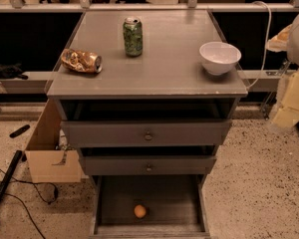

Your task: Pick orange from bottom drawer and place on counter

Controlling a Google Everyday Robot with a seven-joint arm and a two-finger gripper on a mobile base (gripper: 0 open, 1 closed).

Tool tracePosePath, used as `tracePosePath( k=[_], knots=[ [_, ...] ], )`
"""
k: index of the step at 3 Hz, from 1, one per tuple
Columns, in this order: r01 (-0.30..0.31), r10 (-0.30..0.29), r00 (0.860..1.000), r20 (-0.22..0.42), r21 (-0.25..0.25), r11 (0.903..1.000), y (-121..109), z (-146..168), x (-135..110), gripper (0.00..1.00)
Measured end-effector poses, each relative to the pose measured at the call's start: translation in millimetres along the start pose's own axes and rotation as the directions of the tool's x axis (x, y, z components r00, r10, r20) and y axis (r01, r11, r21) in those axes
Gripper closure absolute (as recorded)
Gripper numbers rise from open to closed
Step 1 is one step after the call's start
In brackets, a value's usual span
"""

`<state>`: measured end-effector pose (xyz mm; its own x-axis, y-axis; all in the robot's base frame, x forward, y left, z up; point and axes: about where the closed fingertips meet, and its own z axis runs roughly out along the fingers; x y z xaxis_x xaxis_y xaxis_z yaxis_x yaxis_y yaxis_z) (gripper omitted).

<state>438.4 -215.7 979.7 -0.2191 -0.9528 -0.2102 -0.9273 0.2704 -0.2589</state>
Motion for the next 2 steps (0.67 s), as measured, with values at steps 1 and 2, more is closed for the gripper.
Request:
tracePosePath(
  k=[1, 2],
  knots=[
    [0.0, 0.0, 1.0, 0.0, 0.0, 1.0, 0.0, 0.0, 0.0, 0.0],
    [-0.02, 0.02, 1.0, 0.019, -0.001, 0.9998, -0.1, 3.1, 3.0, 0.0]
  ],
)
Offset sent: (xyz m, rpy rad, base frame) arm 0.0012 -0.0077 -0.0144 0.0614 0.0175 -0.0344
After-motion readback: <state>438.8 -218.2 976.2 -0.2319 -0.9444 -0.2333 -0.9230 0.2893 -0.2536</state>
